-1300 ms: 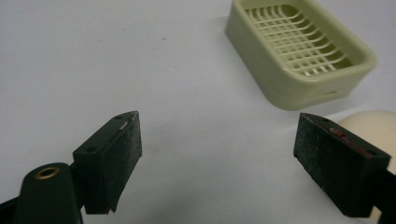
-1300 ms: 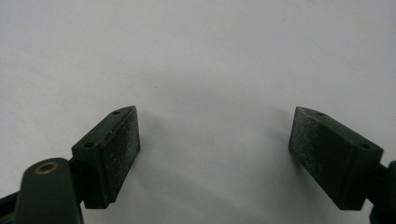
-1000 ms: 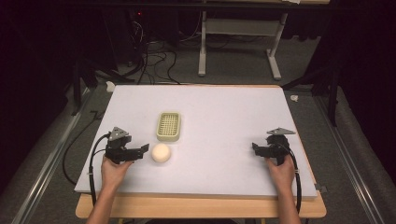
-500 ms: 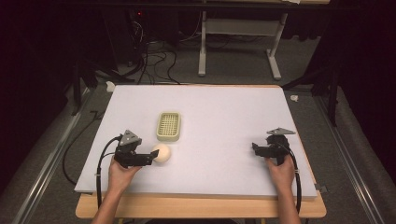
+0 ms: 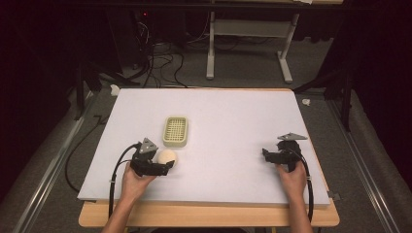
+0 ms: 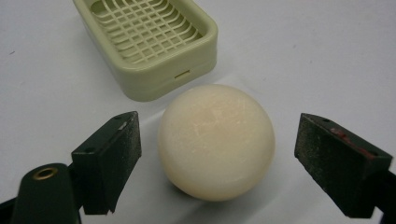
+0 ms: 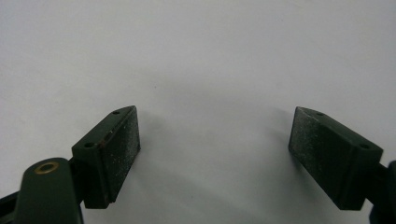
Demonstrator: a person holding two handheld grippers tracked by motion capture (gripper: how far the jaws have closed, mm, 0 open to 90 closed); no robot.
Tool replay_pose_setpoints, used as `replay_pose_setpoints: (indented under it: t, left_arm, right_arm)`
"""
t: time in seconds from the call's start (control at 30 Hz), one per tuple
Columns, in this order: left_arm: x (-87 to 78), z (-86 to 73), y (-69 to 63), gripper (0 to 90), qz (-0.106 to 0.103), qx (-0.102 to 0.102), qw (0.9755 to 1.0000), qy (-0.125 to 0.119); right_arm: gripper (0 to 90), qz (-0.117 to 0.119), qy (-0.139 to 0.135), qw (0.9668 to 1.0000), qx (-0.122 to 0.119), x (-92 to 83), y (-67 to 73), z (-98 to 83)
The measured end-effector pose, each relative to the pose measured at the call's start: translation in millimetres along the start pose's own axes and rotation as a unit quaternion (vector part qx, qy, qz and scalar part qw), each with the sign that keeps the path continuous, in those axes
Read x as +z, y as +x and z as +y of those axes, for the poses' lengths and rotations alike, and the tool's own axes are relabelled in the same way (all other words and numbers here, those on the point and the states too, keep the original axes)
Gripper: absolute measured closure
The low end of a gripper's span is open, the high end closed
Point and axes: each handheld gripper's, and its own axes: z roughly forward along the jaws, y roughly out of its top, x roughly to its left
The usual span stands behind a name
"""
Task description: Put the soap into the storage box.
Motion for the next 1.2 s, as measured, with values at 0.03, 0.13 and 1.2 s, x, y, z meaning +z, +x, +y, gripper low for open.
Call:
replay_pose_setpoints:
  t: [0.03,0.13,1.2]
  left_arm:
    - [0.9,-0.1,-0.3,15.4,0.001,0.000,1.0000,-0.001]
    - [4.1,0.1,-1.4,15.4,0.001,0.001,1.0000,0.002]
    - [24.5,-0.4,-5.6,17.1,0.019,0.008,0.9978,0.063]
  right_arm:
    - [16.9,0.000,0.000,1.0000,0.001,-0.1,0.1,0.0]
    - [16.9,0.000,0.000,1.0000,0.000,0.0,0.0,0.0]
    - [16.9,-0.001,0.000,1.0000,0.000,-0.2,0.1,-0.1]
